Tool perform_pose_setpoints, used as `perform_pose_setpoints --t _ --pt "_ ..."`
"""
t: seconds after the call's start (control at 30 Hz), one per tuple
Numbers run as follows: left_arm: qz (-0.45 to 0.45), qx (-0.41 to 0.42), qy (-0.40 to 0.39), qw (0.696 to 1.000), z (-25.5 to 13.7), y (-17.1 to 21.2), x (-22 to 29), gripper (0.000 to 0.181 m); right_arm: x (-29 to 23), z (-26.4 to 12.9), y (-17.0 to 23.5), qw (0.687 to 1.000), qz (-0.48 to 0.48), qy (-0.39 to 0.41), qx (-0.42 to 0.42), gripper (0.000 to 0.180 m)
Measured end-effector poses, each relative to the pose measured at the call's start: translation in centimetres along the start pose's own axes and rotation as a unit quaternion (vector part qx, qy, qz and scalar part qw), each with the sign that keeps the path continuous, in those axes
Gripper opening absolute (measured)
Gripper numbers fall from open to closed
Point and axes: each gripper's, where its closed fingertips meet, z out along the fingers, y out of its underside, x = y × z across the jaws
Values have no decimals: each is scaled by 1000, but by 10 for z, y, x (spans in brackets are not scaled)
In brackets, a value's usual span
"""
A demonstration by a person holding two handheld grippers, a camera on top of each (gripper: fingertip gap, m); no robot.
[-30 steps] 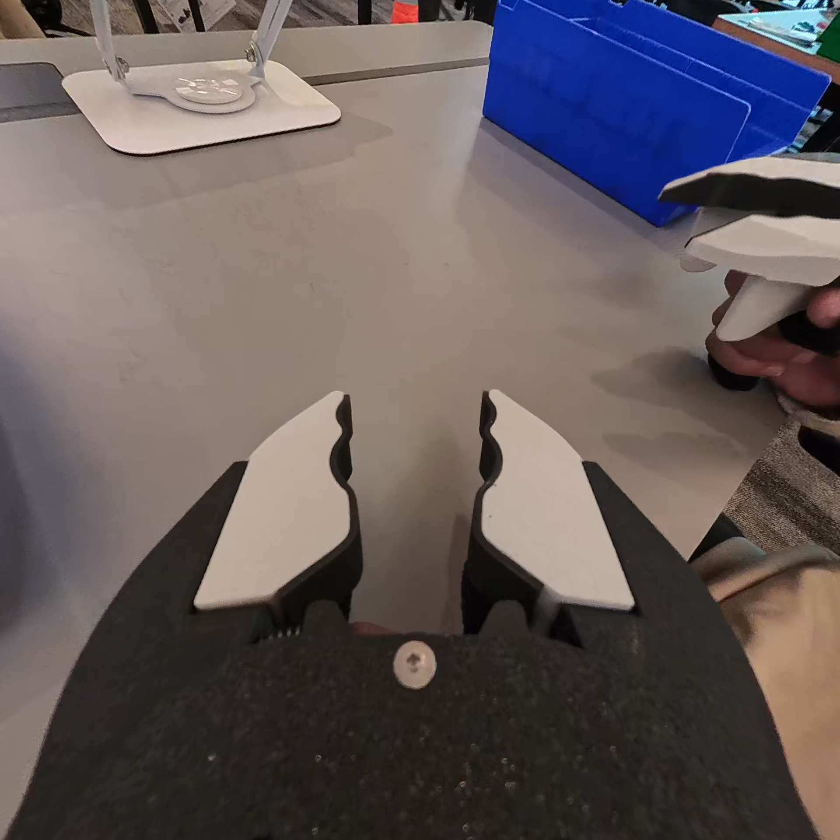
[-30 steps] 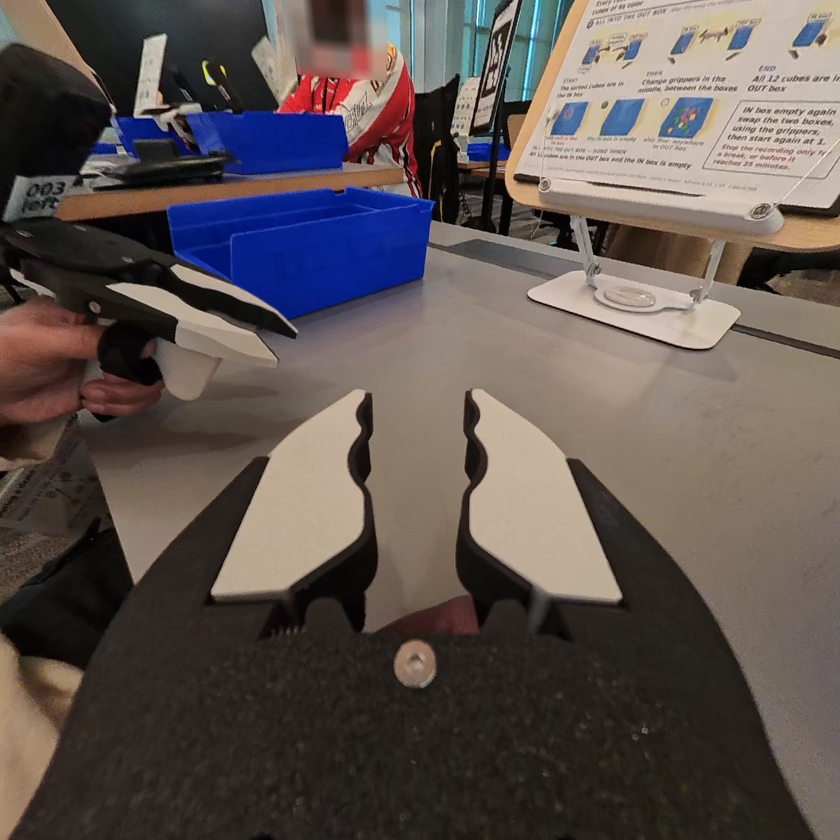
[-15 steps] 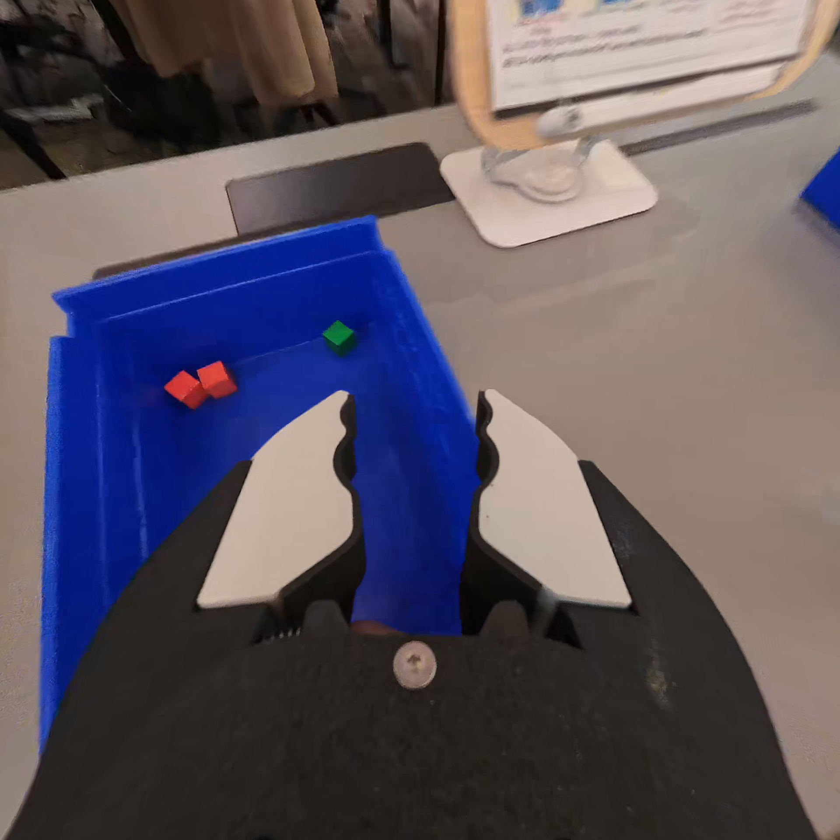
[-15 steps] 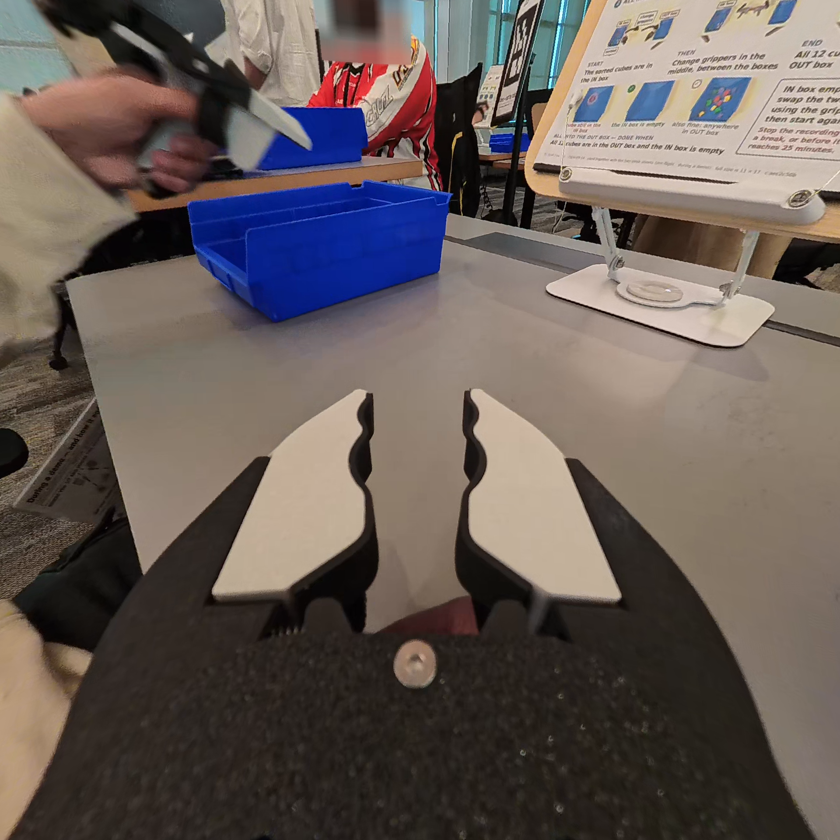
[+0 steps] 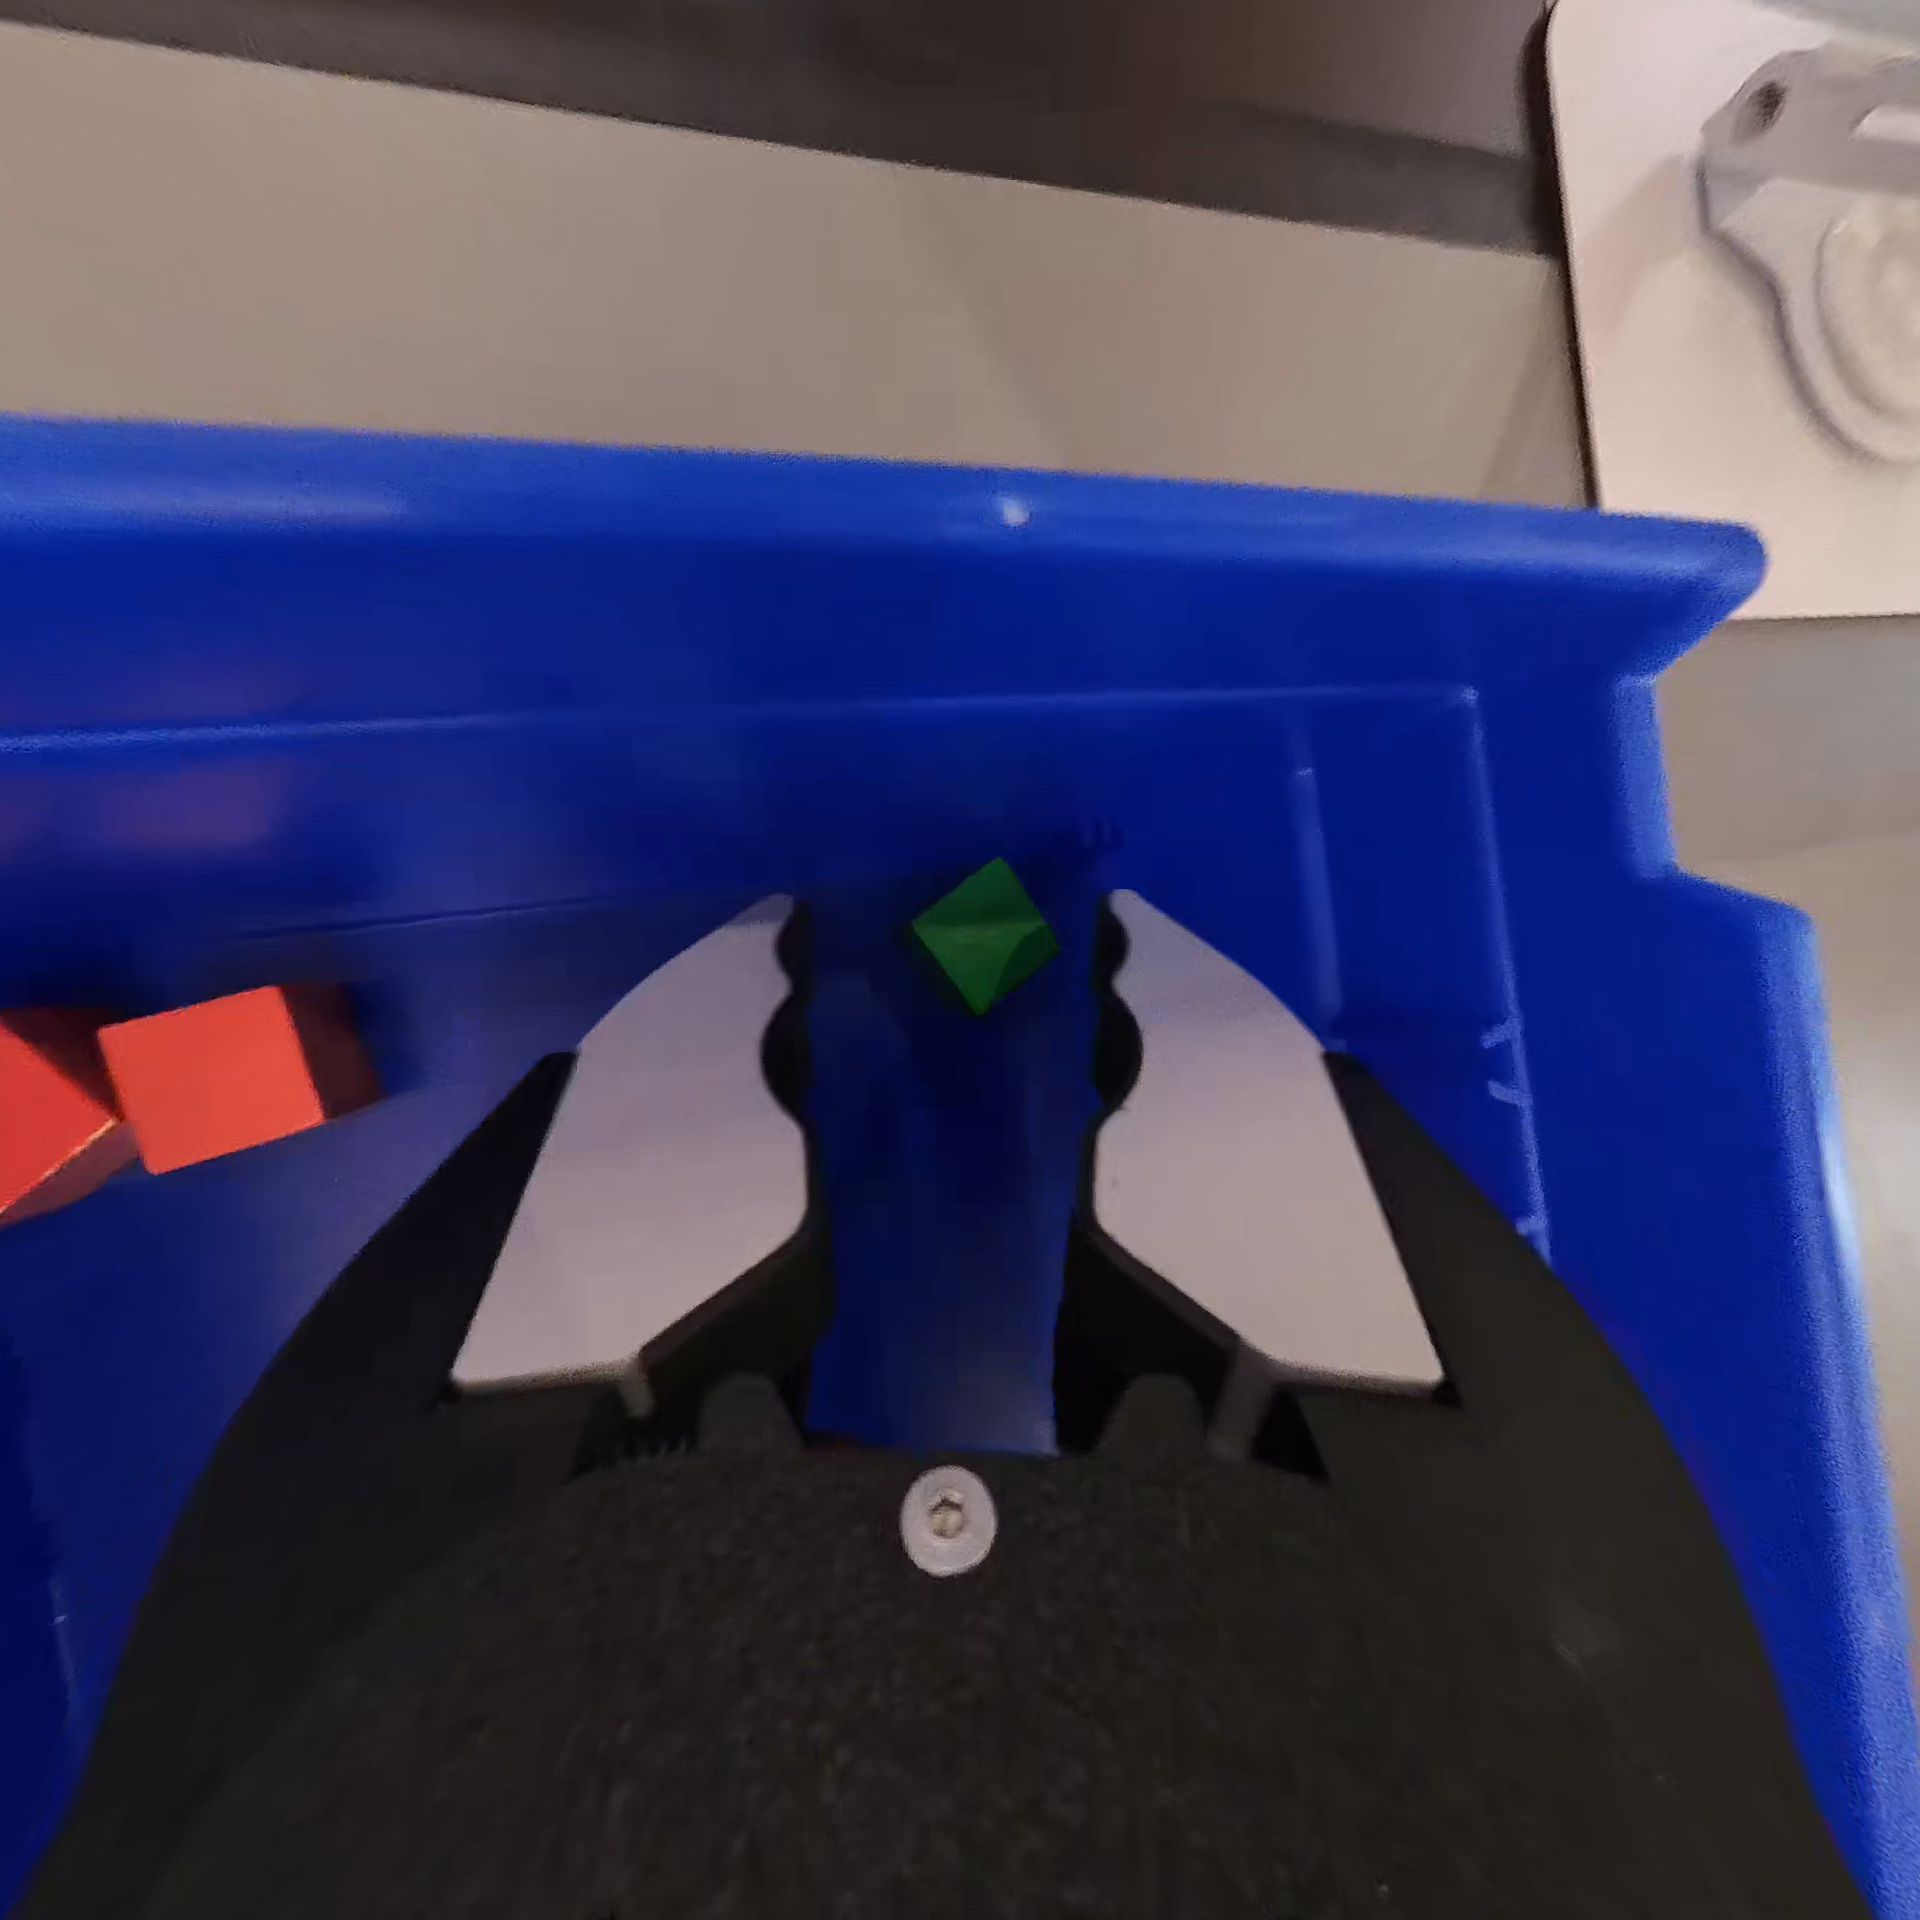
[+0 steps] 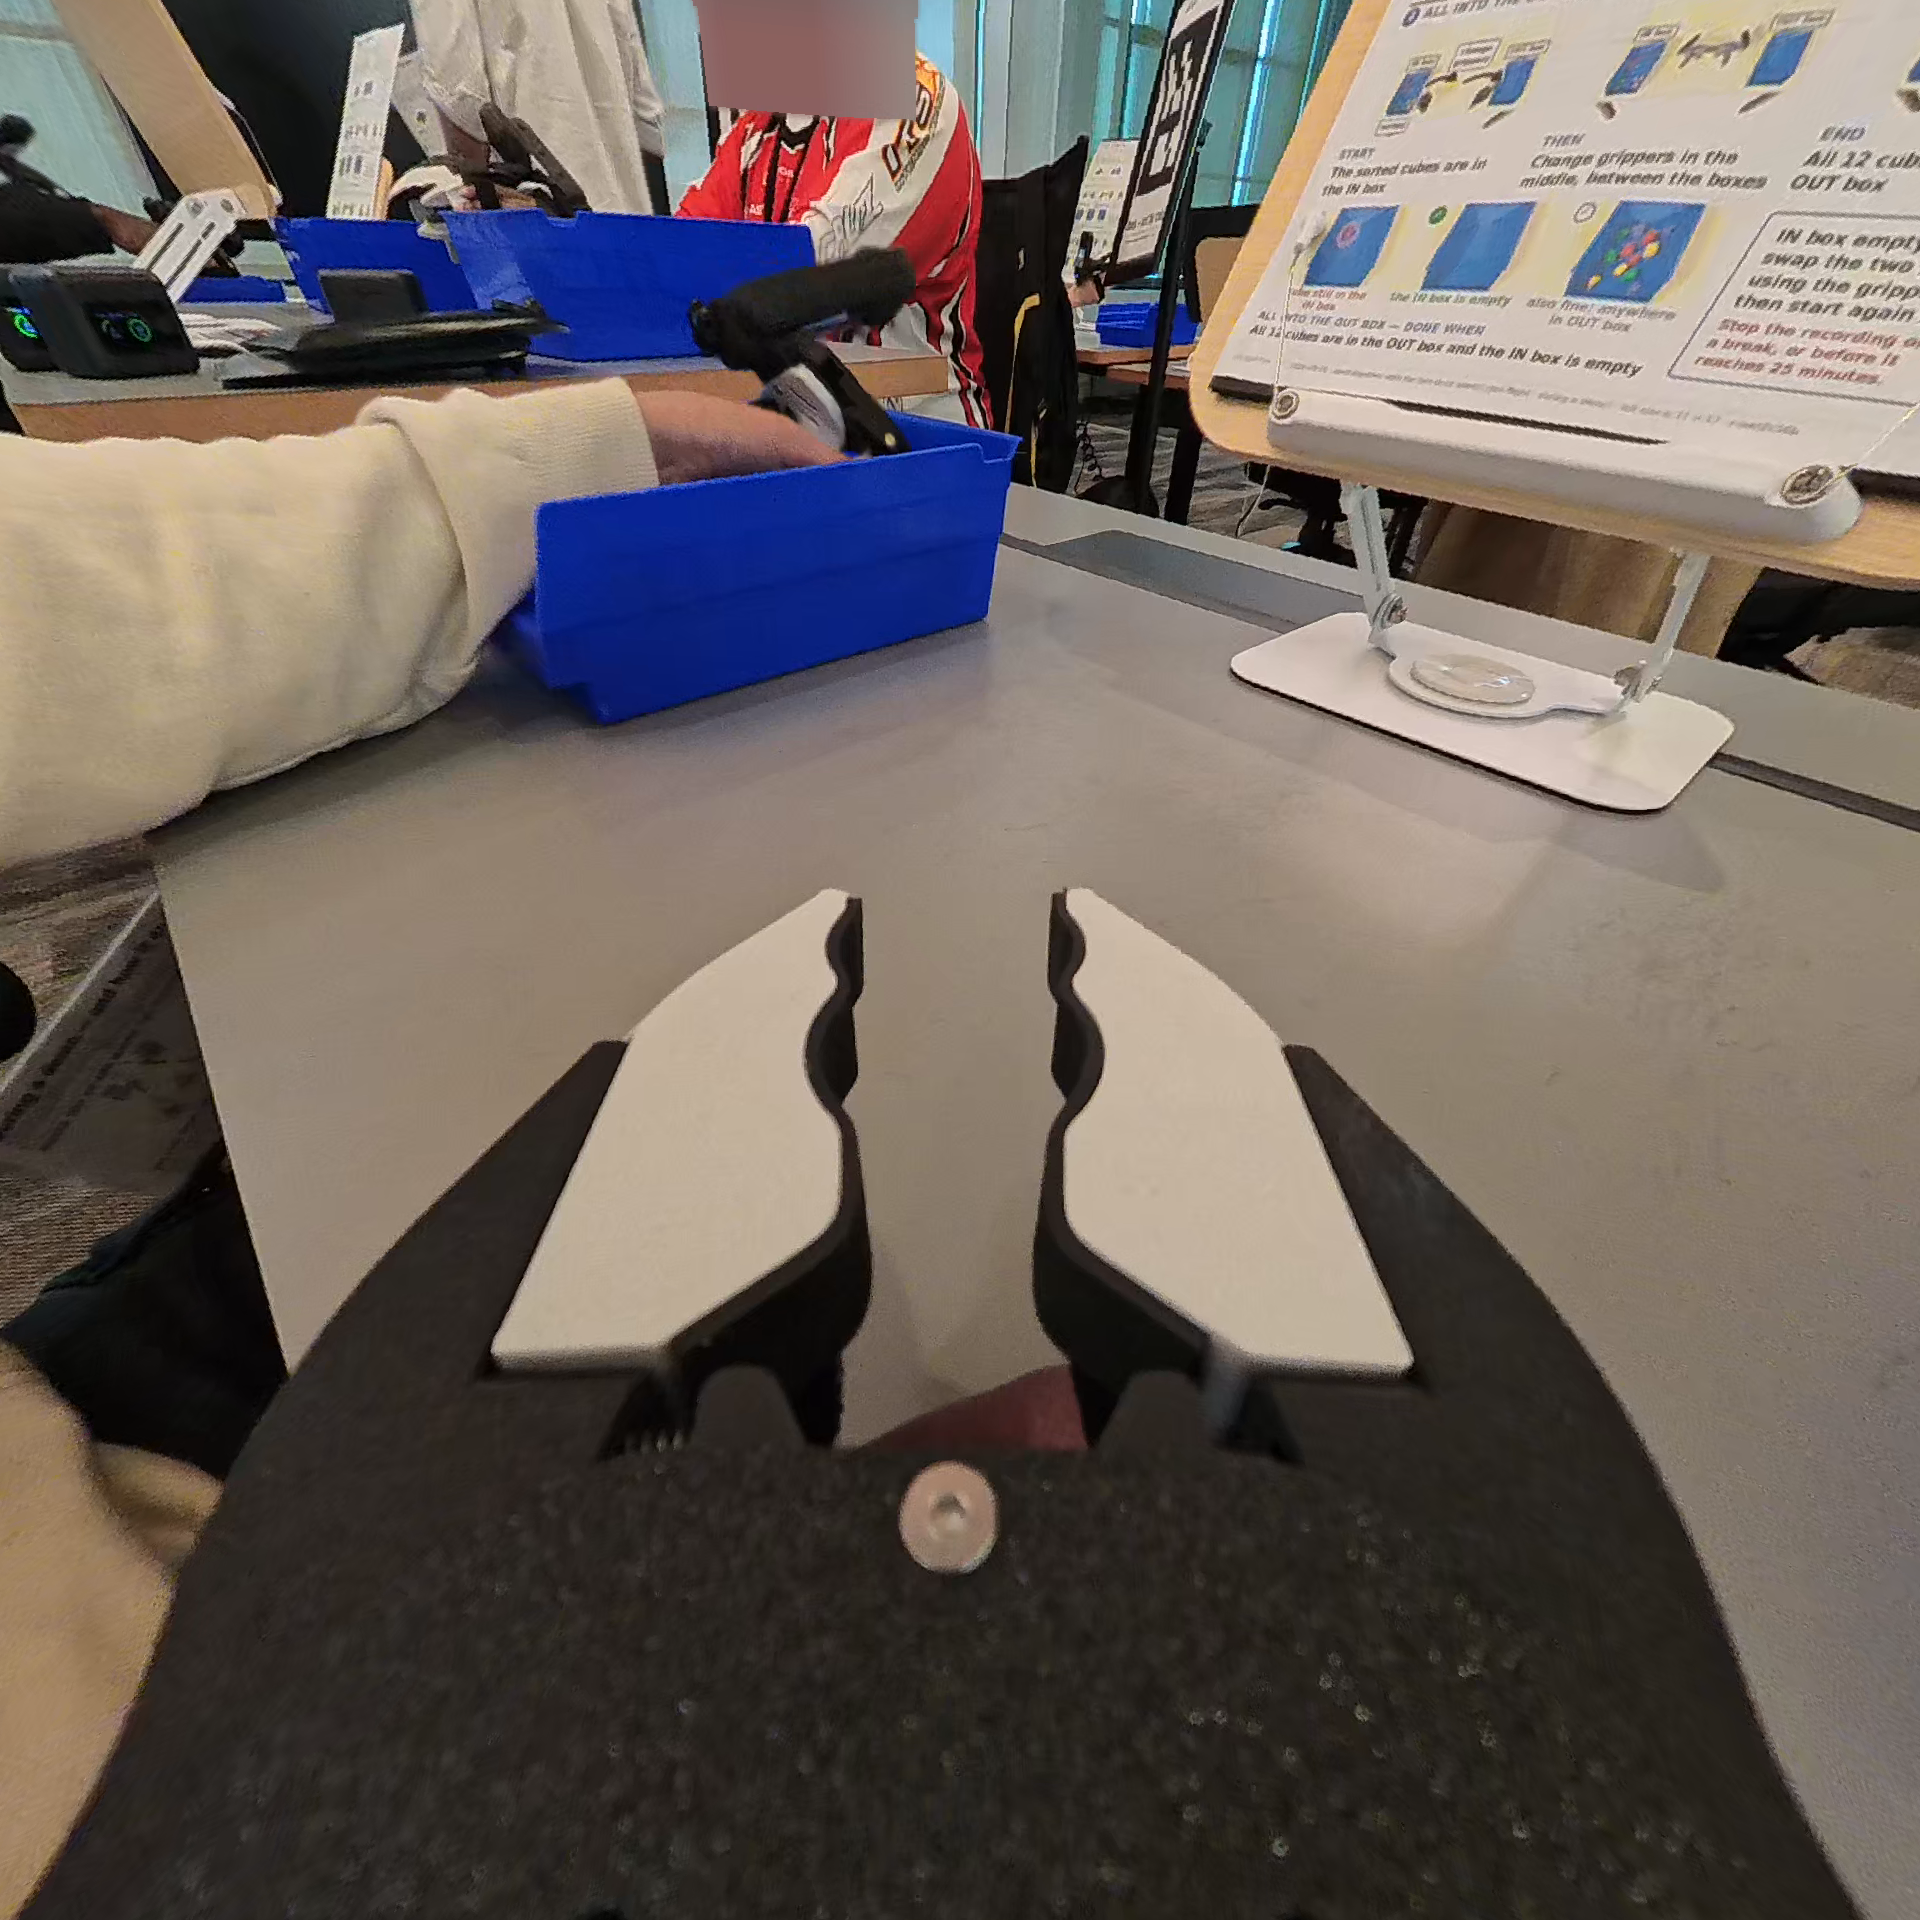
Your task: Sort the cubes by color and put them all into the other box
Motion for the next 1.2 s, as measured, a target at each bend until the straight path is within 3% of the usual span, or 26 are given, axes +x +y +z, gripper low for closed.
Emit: perform_pose_setpoints --t 0.07,0.27,0.3,0.5,0.67,0.8,0.9,1.07,1.2 --pt "25 -6 -26 999 2 3 -3 31 -1 0 0 1000 -4 1 1 34" --pt "51 -10 -29 998 -11 6 -2 30 0 -1 -1 1000 8 -7 7 32" --pt "54 0 -18 998 -21 4 0 23 1 -2 -2 1000 12 -8 10 32" --pt "80 122 99 984 -124 -10 46 22 1 -4 -5 1000 17 -12 20 31" --pt "154 180 233 943 -185 30 130 22 -1 -4 -5 1000 4 -7 20 31" --pt "192 167 358 898 -201 84 203 22 3 -4 -6 1000 7 -7 23 32" --pt "193 124 483 845 -215 122 260 22 10 4 -14 997 -75 -1 13 35" --pt "170 32 602 779 -212 166 334 21 -18 19 -68 970 -233 -16 60 37" --pt "155 0 616 772 -190 181 362 21 -27 30 -75 964 -257 3 66 37"
